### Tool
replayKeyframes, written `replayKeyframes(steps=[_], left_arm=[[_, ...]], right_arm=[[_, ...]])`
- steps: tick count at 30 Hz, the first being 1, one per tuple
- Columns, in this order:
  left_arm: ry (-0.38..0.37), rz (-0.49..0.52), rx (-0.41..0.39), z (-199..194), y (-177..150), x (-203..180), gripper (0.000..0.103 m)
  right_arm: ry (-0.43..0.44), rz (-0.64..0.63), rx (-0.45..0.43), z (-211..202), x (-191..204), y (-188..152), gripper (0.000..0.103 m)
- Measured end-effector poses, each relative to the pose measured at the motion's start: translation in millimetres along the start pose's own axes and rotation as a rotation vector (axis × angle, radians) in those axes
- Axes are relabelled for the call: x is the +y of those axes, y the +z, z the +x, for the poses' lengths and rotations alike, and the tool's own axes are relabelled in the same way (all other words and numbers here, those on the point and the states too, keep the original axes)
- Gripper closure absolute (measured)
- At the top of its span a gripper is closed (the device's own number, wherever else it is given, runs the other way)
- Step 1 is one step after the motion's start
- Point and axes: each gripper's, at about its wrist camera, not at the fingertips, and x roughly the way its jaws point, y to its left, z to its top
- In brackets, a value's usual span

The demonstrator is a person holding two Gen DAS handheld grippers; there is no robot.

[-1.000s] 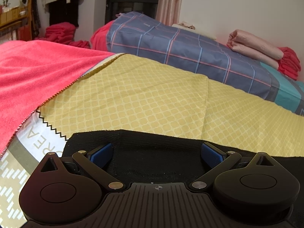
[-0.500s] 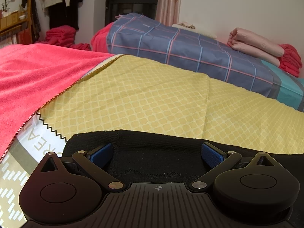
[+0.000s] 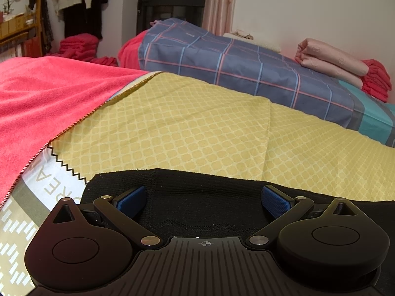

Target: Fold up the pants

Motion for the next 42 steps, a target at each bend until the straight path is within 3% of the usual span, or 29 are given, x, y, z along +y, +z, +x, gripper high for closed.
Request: replayKeyframes(steps=[2, 4, 6, 7, 8, 9, 12, 16, 21, 24, 27, 29, 31, 35, 42], left_arm=[[0.002, 0.000, 0.000, 1, 0, 0, 0.000], [0.004, 0.004, 0.000, 1, 0, 0, 0.000], [0.003, 0.003, 0.000, 1, 0, -1, 0.000], [0.003, 0.003, 0.000, 1, 0, -1, 0.000], [0.004, 0.005, 0.000, 1, 0, -1, 0.000], [0.006, 0.006, 0.000, 1, 0, -2, 0.000], [0.010, 0.015, -0.002, -3, 0, -4, 0.000], [-0.029, 0.023, -0.059, -30, 3, -2, 0.000], [-0.092, -0.007, -0.123, -70, 9, -3, 0.000], [-0.103, 0.023, -0.060, -74, 8, -27, 0.000], [-0.159, 0.034, 0.025, -65, -3, -53, 0.000], [-0.214, 0.008, 0.108, -48, -11, -64, 0.000], [-0.249, -0.014, 0.174, -25, -21, -68, 0.000], [-0.212, 0.091, 0.102, -22, -30, -73, 0.000], [-0.209, 0.119, 0.084, -22, -32, -74, 0.000]], right_arm=[[0.016, 0.061, -0.014, 5, -7, 2, 0.094], [-0.022, 0.042, 0.076, 26, -6, -3, 0.093], [-0.024, 0.036, 0.057, 22, -5, -4, 0.090], [-0.022, 0.074, 0.049, 15, -9, -2, 0.075], [-0.020, 0.123, 0.037, 6, -13, -1, 0.051], [-0.021, 0.160, 0.027, -2, -18, 0, 0.043], [-0.042, 0.183, 0.013, -32, -22, 0, 0.040], [0.040, 0.229, 0.016, -73, -19, -17, 0.029], [0.201, 0.321, 0.184, -96, -3, -36, 0.027], [0.302, 0.403, 0.318, -94, 7, -43, 0.025], [0.389, 0.495, 0.389, -88, 13, -43, 0.025], [0.392, 0.518, 0.391, -83, 14, -44, 0.023], [0.335, 0.521, 0.410, -72, 13, -46, 0.023], [0.291, 0.543, 0.339, -63, 0, -44, 0.031], [0.302, 0.629, 0.265, -36, -15, -37, 0.029]])
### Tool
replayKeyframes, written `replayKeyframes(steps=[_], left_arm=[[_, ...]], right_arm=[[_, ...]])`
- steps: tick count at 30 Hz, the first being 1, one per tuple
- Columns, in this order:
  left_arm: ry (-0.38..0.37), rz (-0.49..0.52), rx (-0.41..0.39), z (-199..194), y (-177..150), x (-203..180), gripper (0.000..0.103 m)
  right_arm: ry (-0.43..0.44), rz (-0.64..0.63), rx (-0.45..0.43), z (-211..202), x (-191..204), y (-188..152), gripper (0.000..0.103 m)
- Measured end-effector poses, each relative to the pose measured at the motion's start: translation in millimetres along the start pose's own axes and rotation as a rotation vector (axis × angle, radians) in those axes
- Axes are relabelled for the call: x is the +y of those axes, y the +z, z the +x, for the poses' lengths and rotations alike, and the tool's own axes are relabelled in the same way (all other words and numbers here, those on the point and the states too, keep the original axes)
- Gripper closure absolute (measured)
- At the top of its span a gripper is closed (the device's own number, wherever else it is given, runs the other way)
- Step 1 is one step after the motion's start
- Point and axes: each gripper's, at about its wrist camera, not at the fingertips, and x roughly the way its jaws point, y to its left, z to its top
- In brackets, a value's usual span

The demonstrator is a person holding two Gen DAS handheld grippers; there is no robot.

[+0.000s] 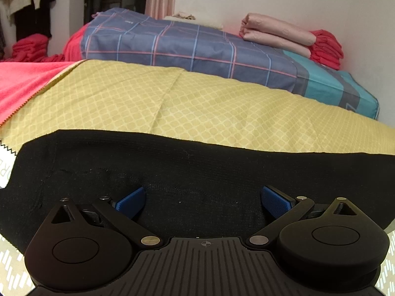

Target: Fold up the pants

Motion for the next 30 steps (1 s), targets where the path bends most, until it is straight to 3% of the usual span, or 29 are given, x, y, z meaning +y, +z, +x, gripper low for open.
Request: replayKeyframes(steps=[5, 8, 12, 15, 16, 17, 19, 22, 25, 28, 30], left_arm=[[-0.019, -0.017, -0.005, -1, -1, 3, 0.000], [-0.019, -0.017, -0.006, -1, -1, 3, 0.000], [-0.023, -0.022, -0.008, -2, 0, 4, 0.000], [-0.037, -0.039, -0.015, -3, 0, 6, 0.000], [-0.042, -0.045, -0.019, -4, 0, 8, 0.000], [-0.046, -0.052, -0.022, -4, 0, 8, 0.000], [-0.051, -0.069, -0.040, -7, 1, 11, 0.000], [-0.028, -0.078, -0.096, -16, 2, 13, 0.000], [-0.003, -0.098, -0.155, -27, 4, 17, 0.000], [0.037, -0.118, -0.192, -34, 6, 23, 0.000], [0.046, -0.141, -0.201, -37, 7, 28, 0.000]], right_arm=[[-0.047, 0.005, -0.064, 4, 4, -3, 0.030], [-0.099, -0.084, -0.067, 4, 14, -10, 0.027], [-0.042, -0.159, -0.080, 16, 11, -7, 0.022], [0.009, -0.195, -0.126, 25, 5, -8, 0.024], [-0.011, -0.219, -0.134, 25, 8, -12, 0.028], [-0.046, -0.259, -0.138, 24, 13, -17, 0.045], [-0.142, -0.371, -0.130, 27, 24, -27, 0.081], [-0.234, -0.531, -0.221, 19, 50, -47, 0.081], [-0.305, -0.793, -0.361, 9, 98, -90, 0.081], [-0.285, -1.173, -0.493, 3, 144, -165, 0.081], [-0.240, -1.455, -0.519, 8, 161, -229, 0.081]])
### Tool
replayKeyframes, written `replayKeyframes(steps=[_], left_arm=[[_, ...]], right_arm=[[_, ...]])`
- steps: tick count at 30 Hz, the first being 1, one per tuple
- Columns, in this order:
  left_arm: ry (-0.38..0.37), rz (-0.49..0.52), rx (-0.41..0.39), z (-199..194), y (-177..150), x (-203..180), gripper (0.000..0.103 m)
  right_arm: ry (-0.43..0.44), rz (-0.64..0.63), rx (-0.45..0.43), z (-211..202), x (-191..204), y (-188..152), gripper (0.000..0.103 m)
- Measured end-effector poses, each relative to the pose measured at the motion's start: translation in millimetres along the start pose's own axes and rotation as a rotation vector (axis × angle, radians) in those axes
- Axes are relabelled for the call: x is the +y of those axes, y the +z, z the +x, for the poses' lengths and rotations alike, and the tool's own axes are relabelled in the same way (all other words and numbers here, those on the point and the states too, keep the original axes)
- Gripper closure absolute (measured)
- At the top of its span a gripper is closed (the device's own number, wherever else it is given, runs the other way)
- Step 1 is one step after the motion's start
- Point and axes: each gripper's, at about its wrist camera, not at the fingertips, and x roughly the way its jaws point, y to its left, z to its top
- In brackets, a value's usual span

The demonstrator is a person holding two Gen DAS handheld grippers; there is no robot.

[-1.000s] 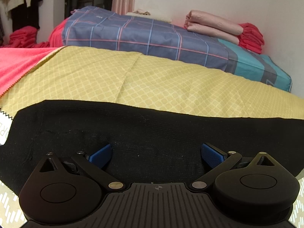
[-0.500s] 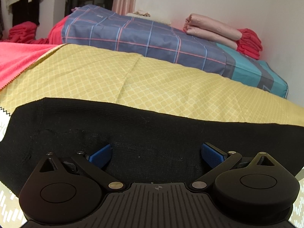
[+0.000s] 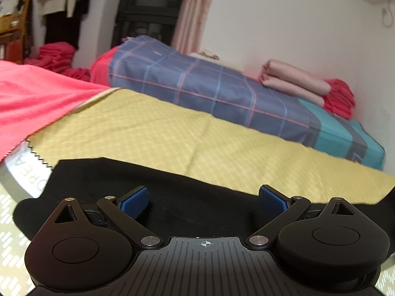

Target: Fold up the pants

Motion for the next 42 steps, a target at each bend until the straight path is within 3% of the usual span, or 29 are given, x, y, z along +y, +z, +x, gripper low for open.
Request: replayKeyframes(steps=[2, 4, 6, 7, 10, 12, 13, 16, 20, 22, 24, 27, 29, 31, 32, 34, 36, 37, 38, 40, 42], left_arm=[[0.008, -0.017, -0.006, -2, 2, 5, 0.000], [0.022, -0.018, -0.013, -5, 3, 7, 0.000], [0.026, -0.014, -0.013, -7, 3, 7, 0.000], [0.024, -0.011, -0.011, -7, 2, 7, 0.000], [0.017, 0.002, -0.006, -10, 2, 1, 0.000], [0.001, 0.007, 0.011, -11, 2, -8, 0.000], [-0.012, 0.008, 0.025, -10, 3, -15, 0.000], [-0.070, 0.054, 0.079, -2, 4, -47, 0.000], [-0.080, 0.155, 0.203, 31, -12, -87, 0.000], [-0.032, 0.234, 0.223, 46, -32, -97, 0.000], [-0.004, 0.341, 0.169, 42, -45, -105, 0.000], [0.008, 0.358, 0.152, 40, -49, -106, 0.000], [0.005, 0.347, 0.158, 42, -49, -105, 0.000], [-0.003, 0.339, 0.165, 42, -49, -103, 0.000], [0.000, 0.343, 0.163, 42, -49, -104, 0.000], [0.005, 0.345, 0.162, 43, -48, -105, 0.000], [0.003, 0.344, 0.164, 43, -47, -105, 0.000], [0.002, 0.344, 0.164, 43, -47, -105, 0.000], [0.002, 0.344, 0.164, 44, -46, -106, 0.000], [0.000, 0.344, 0.164, 44, -46, -105, 0.000], [-0.003, 0.341, 0.166, 44, -46, -105, 0.000]], right_arm=[[0.104, -0.257, -0.040, -14, 61, -3, 0.079], [0.184, -0.502, -0.018, -17, 114, -22, 0.079], [0.244, -0.637, 0.040, -14, 145, -40, 0.082], [0.210, -0.652, 0.024, -15, 151, -42, 0.082], [0.221, -0.599, 0.028, -14, 140, -28, 0.079], [0.232, -0.550, 0.045, -10, 135, -23, 0.069], [0.230, -0.566, 0.058, -7, 139, -25, 0.061], [0.173, -0.660, 0.002, -10, 151, -35, 0.060], [0.114, -0.634, -0.033, -8, 134, -35, 0.025], [0.116, -0.612, -0.022, -8, 116, -36, 0.020], [0.095, -0.597, -0.005, -8, 94, -42, 0.018], [0.011, -0.528, 0.056, 7, 50, -54, 0.014], [-0.066, -0.384, 0.181, 29, 16, -59, 0.012], [0.009, -0.138, 0.280, 39, -12, -55, 0.014], [0.021, -0.087, 0.298, 37, -13, -52, 0.024], [0.067, -0.237, 0.235, 25, 12, -50, 0.034], [0.047, -0.372, 0.175, 22, 29, -58, 0.030], [0.027, -0.370, 0.195, 30, 29, -58, 0.030], [0.004, -0.317, 0.232, 39, 21, -57, 0.023], [0.040, -0.121, 0.314, 51, -8, -48, 0.016], [0.095, -0.081, 0.393, 47, -17, -44, 0.018]])
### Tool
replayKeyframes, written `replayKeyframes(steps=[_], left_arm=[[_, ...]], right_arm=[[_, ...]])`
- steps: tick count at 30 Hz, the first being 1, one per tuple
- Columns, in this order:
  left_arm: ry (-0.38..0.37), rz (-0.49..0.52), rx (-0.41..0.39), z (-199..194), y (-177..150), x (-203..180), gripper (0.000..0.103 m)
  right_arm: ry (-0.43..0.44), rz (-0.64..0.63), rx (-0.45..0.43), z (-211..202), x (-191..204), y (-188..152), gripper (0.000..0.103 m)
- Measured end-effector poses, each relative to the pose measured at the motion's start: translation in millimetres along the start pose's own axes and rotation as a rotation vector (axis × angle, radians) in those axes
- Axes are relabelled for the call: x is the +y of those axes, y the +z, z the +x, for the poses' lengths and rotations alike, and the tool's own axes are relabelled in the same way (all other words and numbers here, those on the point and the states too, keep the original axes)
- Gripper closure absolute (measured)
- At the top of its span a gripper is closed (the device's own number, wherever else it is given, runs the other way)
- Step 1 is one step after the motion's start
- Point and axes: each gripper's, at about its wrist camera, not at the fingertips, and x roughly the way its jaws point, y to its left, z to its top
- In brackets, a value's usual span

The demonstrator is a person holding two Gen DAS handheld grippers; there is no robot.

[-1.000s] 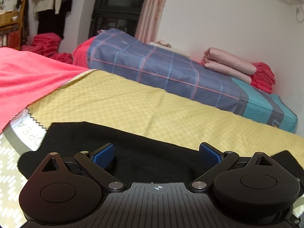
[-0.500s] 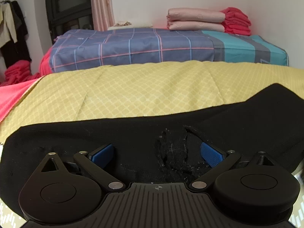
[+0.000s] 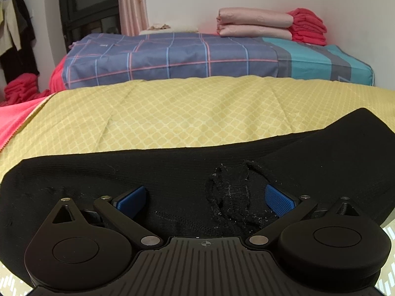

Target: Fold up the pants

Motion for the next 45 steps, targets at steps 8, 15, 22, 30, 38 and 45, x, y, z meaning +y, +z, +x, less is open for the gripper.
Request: replayKeyframes(steps=[8, 15, 22, 30, 38, 45], left_arm=[[-0.004, -0.005, 0.003, 0, 1, 1, 0.000], [-0.014, -0.008, 0.004, 0, 1, 2, 0.000], [-0.025, -0.014, 0.007, 1, 2, 4, 0.000], [-0.018, -0.036, -0.043, -13, 2, 17, 0.000], [-0.095, -0.193, -0.073, -37, 11, 69, 0.000], [0.034, -0.288, 0.031, -22, 17, 116, 0.000]], right_arm=[[0.206, -0.034, -0.180, -66, 4, 28, 0.013], [0.287, 0.030, -0.056, -20, 36, 57, 0.029], [0.327, 0.255, -0.011, 0, 6, 54, 0.025], [0.468, 0.597, 0.105, 38, -31, 22, 0.015], [0.181, 0.554, -0.034, 3, -20, 35, 0.015], [0.352, 0.096, -0.180, -32, 75, 62, 0.010]])
